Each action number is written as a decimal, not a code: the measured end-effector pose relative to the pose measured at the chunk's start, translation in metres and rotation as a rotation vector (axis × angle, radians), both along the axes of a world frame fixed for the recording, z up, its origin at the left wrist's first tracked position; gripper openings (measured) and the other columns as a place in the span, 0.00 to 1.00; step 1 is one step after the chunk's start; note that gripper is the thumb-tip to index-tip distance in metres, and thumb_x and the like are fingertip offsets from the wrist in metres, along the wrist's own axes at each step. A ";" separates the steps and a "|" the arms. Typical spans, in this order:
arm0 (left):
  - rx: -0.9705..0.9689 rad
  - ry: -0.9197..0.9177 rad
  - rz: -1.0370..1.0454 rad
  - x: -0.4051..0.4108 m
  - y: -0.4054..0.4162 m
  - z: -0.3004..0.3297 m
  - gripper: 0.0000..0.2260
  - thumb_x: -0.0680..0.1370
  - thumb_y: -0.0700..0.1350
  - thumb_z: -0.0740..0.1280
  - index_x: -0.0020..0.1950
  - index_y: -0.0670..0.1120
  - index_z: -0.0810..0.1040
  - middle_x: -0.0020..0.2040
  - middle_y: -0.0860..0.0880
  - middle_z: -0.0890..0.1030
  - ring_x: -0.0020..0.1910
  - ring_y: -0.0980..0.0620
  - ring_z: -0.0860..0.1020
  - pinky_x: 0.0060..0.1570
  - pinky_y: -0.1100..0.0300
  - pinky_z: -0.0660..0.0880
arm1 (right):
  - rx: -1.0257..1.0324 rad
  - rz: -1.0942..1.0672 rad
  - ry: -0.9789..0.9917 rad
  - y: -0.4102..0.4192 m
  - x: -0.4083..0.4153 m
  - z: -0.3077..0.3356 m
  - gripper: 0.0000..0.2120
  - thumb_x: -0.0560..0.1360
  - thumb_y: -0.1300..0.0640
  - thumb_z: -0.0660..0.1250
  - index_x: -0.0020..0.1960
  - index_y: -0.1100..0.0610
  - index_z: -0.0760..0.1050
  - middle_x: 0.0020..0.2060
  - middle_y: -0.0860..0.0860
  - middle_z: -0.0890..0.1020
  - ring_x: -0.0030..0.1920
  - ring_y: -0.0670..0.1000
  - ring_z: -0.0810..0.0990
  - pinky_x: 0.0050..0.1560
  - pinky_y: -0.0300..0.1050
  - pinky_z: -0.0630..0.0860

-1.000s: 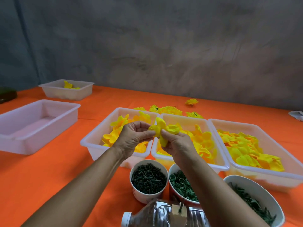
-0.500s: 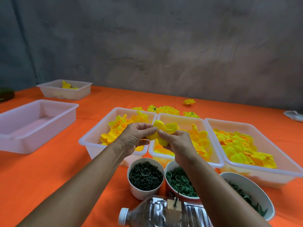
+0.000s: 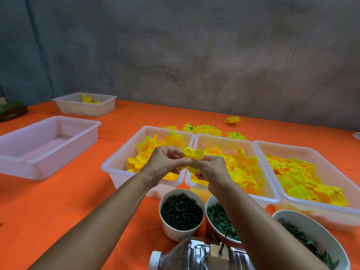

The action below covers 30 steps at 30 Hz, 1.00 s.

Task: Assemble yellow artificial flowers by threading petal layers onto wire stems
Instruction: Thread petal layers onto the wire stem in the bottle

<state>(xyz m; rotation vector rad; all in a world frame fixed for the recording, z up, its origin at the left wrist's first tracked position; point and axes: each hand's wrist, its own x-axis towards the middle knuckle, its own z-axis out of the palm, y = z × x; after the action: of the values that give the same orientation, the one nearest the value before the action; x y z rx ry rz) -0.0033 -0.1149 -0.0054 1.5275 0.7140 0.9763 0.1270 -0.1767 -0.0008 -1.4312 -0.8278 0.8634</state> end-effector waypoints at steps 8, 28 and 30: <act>0.112 0.197 0.281 -0.010 0.031 -0.027 0.12 0.70 0.33 0.73 0.32 0.45 0.75 0.30 0.48 0.74 0.29 0.51 0.71 0.30 0.60 0.70 | -0.079 0.083 -0.167 0.019 -0.006 -0.011 0.06 0.73 0.62 0.71 0.47 0.64 0.79 0.35 0.57 0.81 0.32 0.50 0.75 0.34 0.43 0.70; -0.190 -0.133 0.134 -0.004 0.051 -0.023 0.08 0.75 0.39 0.69 0.37 0.46 0.74 0.27 0.55 0.76 0.25 0.60 0.74 0.26 0.66 0.74 | -0.047 0.248 0.261 0.066 -0.002 -0.007 0.12 0.74 0.60 0.68 0.54 0.66 0.76 0.38 0.56 0.83 0.35 0.51 0.82 0.36 0.42 0.78; -0.194 -0.133 0.124 -0.006 0.051 -0.023 0.07 0.75 0.39 0.69 0.38 0.46 0.75 0.30 0.52 0.76 0.26 0.59 0.74 0.26 0.66 0.74 | -0.059 0.268 0.296 0.067 -0.001 -0.007 0.08 0.74 0.61 0.69 0.51 0.63 0.77 0.36 0.54 0.84 0.33 0.49 0.83 0.33 0.40 0.78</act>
<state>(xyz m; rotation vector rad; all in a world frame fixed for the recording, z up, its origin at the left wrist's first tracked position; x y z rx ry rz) -0.0092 -0.0640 -0.0279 1.2504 0.7914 1.0585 0.1263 -0.1098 -0.0078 -1.2189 -0.7814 1.2792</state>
